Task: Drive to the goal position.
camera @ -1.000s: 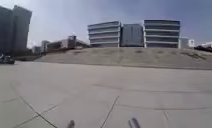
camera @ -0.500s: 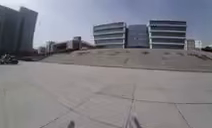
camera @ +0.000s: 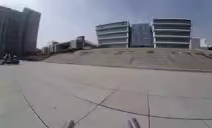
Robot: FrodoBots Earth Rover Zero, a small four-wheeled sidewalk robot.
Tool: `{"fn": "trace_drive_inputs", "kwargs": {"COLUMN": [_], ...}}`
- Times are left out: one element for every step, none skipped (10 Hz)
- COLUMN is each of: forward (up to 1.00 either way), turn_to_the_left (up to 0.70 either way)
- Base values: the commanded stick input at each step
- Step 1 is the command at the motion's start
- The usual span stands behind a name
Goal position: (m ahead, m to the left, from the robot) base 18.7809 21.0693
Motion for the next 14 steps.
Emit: {"fn": "trace_drive_inputs", "kwargs": {"forward": [1.00,1.00,1.00,1.00,1.00,1.00,1.00,1.00,1.00,1.00,1.00,1.00,1.00,1.00], "turn_to_the_left": [0.00,0.00,0.00,0.00,0.00,0.00,0.00,0.00,0.00,0.00,0.00,0.00,0.24,0.27]}}
